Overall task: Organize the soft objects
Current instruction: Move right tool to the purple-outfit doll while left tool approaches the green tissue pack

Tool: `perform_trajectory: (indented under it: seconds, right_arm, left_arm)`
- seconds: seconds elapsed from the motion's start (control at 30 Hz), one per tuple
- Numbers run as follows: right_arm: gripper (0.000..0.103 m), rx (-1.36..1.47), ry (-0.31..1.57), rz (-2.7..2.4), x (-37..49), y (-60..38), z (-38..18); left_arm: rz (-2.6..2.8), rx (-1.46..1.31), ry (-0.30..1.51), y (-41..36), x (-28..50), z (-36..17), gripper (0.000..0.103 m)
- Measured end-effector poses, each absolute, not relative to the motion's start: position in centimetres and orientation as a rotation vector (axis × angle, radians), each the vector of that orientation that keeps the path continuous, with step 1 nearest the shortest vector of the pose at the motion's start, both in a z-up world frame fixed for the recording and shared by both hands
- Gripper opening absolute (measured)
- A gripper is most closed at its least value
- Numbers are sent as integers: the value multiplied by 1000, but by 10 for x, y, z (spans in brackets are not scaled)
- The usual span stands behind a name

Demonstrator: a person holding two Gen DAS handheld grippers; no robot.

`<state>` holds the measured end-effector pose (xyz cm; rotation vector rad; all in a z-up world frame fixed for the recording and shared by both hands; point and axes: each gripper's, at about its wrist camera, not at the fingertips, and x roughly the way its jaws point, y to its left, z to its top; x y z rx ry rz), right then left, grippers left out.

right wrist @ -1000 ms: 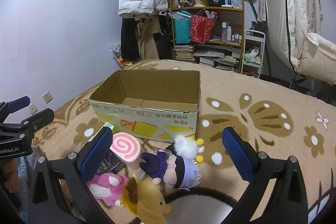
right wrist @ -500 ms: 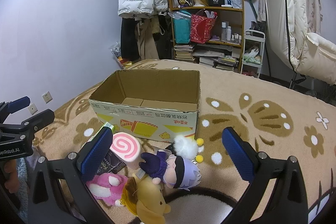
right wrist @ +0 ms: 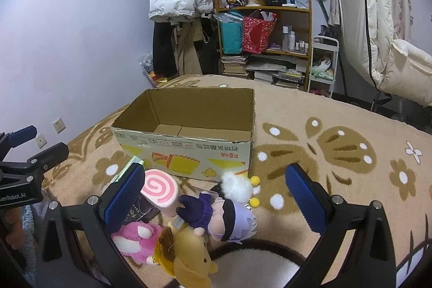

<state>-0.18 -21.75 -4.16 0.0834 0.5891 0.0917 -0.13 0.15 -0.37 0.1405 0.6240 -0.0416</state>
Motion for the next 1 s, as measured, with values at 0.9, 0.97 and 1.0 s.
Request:
perform_trajectory:
  seconds: [0.9,0.97,1.0]
  right_arm:
    - [103,194,675,120,32,-234,-58]
    - [103,193,700,137,38,-231,-64]
    - [103,194,712,142,41,-230,-67]
  left_arm:
    - [-32,160,752,-8,44,-12,103]
    - [-26,177,766,-10,48,-16,103]
    - [-25,179,775,-11,51,-19,103]
